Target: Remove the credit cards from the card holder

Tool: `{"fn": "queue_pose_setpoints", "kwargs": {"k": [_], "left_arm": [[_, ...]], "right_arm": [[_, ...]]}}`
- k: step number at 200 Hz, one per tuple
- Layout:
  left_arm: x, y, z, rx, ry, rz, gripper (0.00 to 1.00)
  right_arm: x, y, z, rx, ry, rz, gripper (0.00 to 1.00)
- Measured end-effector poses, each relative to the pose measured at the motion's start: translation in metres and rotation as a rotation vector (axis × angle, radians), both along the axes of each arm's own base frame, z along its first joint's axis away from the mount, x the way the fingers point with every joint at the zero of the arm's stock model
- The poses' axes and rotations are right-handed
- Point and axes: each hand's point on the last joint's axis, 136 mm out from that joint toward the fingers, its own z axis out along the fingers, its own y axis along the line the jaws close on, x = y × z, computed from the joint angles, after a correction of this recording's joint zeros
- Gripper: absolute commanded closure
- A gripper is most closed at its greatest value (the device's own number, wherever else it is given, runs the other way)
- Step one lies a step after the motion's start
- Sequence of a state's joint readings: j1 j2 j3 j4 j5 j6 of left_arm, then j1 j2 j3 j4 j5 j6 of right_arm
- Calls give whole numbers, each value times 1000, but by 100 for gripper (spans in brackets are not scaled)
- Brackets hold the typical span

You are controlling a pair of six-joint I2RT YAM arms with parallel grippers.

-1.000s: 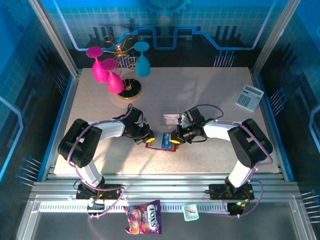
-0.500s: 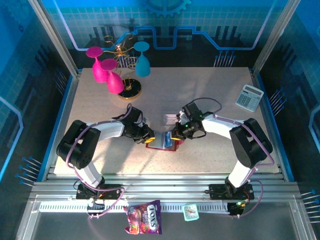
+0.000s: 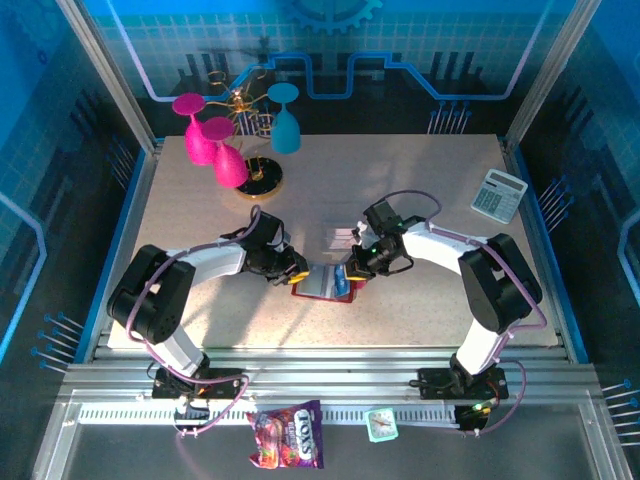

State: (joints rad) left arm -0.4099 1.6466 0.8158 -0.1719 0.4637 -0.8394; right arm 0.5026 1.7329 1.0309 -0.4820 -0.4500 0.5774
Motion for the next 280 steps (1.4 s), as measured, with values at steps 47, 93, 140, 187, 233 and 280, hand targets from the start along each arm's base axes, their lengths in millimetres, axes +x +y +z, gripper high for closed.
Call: {"fn": "queue_pose_setpoints", "kwargs": {"k": [47, 93, 140, 187, 233, 280], "left_arm": [[1, 6, 1, 32, -14, 15, 69], [-9, 17, -12, 95, 11, 22, 59], [-11, 20, -15, 112, 15, 15, 55], [-12, 20, -15, 110, 18, 15, 54], [-20, 14, -18, 101, 25, -5, 54], [-22, 11, -16, 96, 30, 2, 54]], "right_arm": [[-1, -5, -4, -22, 8, 23, 97], [-1, -4, -2, -16, 6, 34, 96], [0, -2, 3, -3, -3, 28, 96], [8, -4, 26, 34, -62, 4, 95], [32, -21, 49, 65, -128, -59, 95], [58, -37, 74, 63, -224, -19, 97]]}}
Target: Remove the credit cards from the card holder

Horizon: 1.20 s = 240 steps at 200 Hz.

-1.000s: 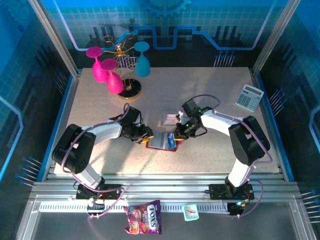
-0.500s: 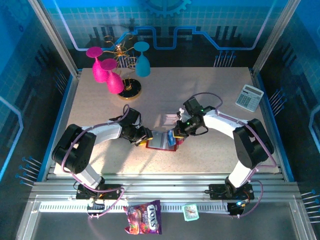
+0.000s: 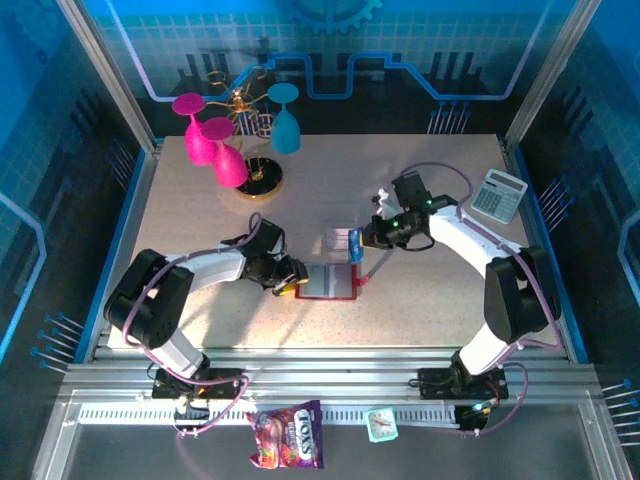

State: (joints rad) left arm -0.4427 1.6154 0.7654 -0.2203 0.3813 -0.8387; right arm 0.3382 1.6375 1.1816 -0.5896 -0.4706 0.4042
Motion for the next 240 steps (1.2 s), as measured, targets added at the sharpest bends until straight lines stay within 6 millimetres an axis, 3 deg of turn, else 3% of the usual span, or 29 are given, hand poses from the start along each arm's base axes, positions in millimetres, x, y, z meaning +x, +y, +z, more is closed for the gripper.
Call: {"fn": "queue_pose_setpoints", "kwargs": {"k": [30, 111, 167, 195, 240], "left_arm": [[-2, 0, 4, 2, -7, -3, 54], [16, 18, 22, -9, -67, 65, 53], [17, 38, 29, -18, -95, 121, 52], [10, 42, 30, -21, -97, 133, 52], [8, 45, 45, -39, -134, 161, 51]], "right_arm": [[20, 2, 16, -58, -103, 116, 97], [46, 8, 23, -281, -368, 624, 98], [63, 17, 5, -452, -446, 980, 98], [75, 19, 1, -492, -455, 1074, 98], [93, 22, 11, -527, -493, 1148, 98]]}}
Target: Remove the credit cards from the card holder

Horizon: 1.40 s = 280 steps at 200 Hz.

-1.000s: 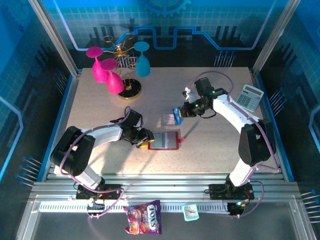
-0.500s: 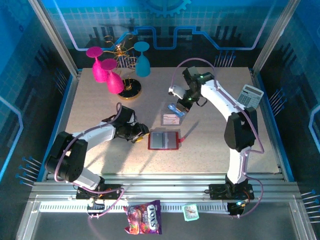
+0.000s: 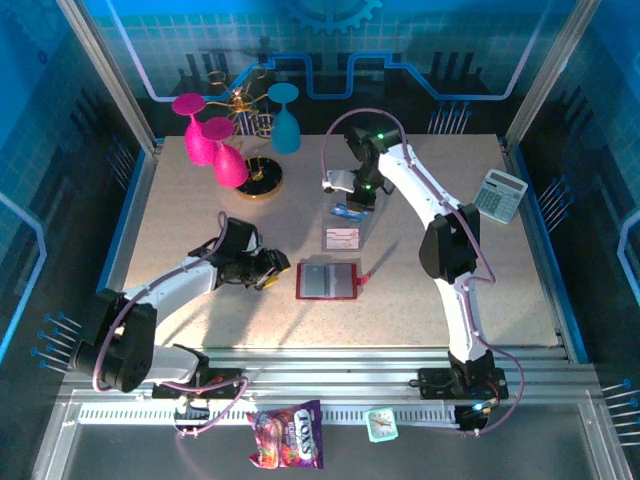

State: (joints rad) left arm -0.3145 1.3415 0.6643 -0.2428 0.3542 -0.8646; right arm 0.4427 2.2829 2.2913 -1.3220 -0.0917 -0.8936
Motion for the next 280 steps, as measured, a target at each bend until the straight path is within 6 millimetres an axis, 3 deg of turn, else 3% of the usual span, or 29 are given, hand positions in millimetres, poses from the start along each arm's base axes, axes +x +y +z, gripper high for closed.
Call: {"fn": "queue_pose_setpoints", "kwargs": {"k": [36, 80, 140, 155, 229, 280], "left_arm": [[0, 5, 2, 3, 0, 15, 51], [2, 7, -1, 10, 20, 20, 51], [8, 8, -2, 12, 26, 29, 50], [8, 8, -2, 11, 27, 29, 50], [6, 9, -3, 15, 33, 27, 50], [7, 8, 5, 8, 8, 28, 50]], "right_arm": [[9, 6, -7, -21, 10, 30, 98], [-2, 6, -29, -75, 81, 51, 95], [-5, 6, -43, -105, 107, 59, 77], [-5, 6, -43, -113, 104, 55, 71], [20, 13, -43, -91, -4, -19, 65], [4, 22, -28, -21, 23, -24, 55]]}}
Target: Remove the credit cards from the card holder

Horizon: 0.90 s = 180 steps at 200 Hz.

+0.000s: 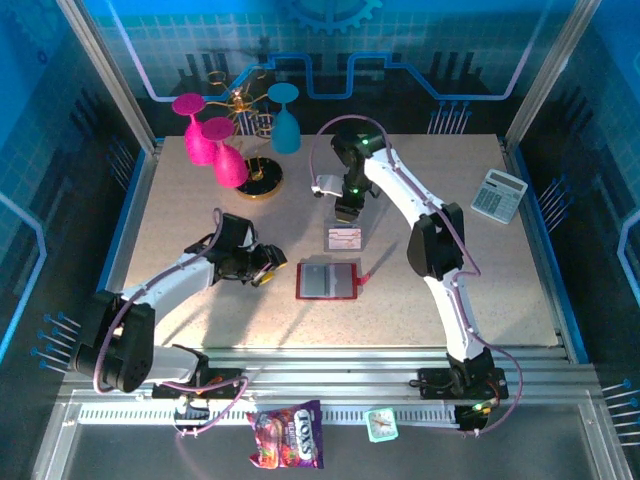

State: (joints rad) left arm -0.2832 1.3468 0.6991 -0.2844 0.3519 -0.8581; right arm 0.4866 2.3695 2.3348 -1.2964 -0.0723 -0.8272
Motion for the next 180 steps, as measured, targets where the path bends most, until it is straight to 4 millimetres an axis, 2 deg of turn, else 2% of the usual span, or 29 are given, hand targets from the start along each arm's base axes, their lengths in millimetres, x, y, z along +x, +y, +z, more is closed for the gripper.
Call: {"fn": "queue_pose_setpoints", "kwargs": {"k": [13, 40, 71, 135, 180], "left_arm": [[0, 0, 0, 0, 1, 0, 50], [0, 0, 0, -2, 1, 2, 50], [0, 0, 0, -2, 1, 3, 49], [-7, 2, 3, -6, -12, 5, 48], [-8, 2, 3, -7, -13, 5, 48]], "right_arm": [[-6, 2, -2, 5, 15, 4, 55], [-16, 3, -18, -13, 51, -1, 55], [-19, 1, -32, -29, 64, -14, 54], [12, 0, -32, -62, -75, -62, 55], [30, -3, -11, -58, -192, -103, 55]]}}
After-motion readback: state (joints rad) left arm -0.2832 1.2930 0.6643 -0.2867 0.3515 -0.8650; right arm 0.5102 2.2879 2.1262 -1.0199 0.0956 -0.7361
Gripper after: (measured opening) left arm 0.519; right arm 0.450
